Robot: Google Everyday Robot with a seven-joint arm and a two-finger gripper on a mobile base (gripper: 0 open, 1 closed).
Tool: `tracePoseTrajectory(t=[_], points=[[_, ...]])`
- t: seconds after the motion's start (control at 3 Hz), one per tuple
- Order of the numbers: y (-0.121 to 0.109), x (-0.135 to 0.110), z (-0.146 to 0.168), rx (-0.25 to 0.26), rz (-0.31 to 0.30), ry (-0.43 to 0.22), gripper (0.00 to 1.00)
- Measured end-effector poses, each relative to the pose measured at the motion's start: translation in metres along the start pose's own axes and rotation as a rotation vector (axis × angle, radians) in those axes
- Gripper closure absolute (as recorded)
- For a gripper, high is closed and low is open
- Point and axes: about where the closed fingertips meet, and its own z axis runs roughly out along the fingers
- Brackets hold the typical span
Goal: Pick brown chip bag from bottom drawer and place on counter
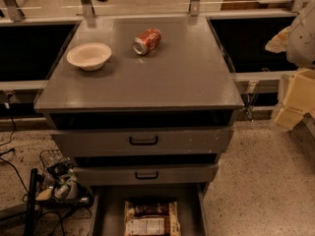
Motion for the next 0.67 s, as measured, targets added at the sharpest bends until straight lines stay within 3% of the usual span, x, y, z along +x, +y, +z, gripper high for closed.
tracePoseTrajectory(t=[0.33, 0.67], points=[[0.0, 0.0, 0.0, 0.0, 0.0, 0.0, 0.0], [0.011, 0.005, 0.019, -0.019, 0.014, -0.013, 0.0]])
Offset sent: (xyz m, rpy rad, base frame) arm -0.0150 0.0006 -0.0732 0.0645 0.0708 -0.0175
